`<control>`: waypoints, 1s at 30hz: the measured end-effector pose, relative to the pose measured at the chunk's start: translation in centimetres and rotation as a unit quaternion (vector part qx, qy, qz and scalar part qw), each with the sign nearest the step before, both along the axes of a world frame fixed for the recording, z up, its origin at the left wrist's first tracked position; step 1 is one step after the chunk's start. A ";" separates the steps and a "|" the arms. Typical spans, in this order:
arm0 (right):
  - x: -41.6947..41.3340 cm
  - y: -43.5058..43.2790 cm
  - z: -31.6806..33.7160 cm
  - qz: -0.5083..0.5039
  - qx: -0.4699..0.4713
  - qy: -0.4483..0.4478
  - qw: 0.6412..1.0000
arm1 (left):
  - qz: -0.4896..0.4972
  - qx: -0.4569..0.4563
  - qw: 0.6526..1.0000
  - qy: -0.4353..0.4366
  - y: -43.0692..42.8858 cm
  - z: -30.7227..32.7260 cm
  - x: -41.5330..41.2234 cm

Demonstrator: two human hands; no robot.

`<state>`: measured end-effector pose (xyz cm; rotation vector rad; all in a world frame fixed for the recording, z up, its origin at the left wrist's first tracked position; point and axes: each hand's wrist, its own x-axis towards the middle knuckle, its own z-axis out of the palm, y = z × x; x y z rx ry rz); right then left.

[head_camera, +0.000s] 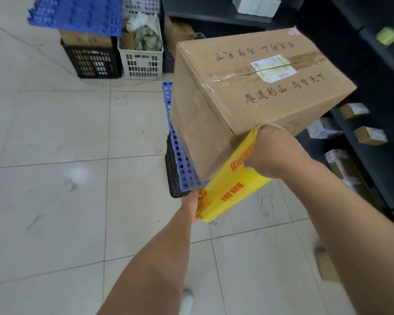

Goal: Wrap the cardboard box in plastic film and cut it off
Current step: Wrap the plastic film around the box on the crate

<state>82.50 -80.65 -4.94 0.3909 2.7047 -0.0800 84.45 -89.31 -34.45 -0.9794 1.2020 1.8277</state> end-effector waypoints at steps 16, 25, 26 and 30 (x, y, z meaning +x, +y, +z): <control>-1.1 7.8 -1.9 0.030 -0.031 0.016 0.999 | 0.081 -0.018 0.996 0.022 7.9 0.2 0.2; -0.7 12.2 -1.9 0.189 -0.053 0.053 0.979 | 0.165 -0.067 0.984 0.020 10.9 -0.2 2.6; -0.7 12.3 -1.9 0.195 -0.047 0.058 0.978 | 0.175 -0.075 0.982 0.011 11.1 -1.4 2.8; -0.8 12.5 -1.5 0.190 -0.037 0.055 0.980 | 0.204 -0.034 0.978 0.012 12.0 2.2 4.1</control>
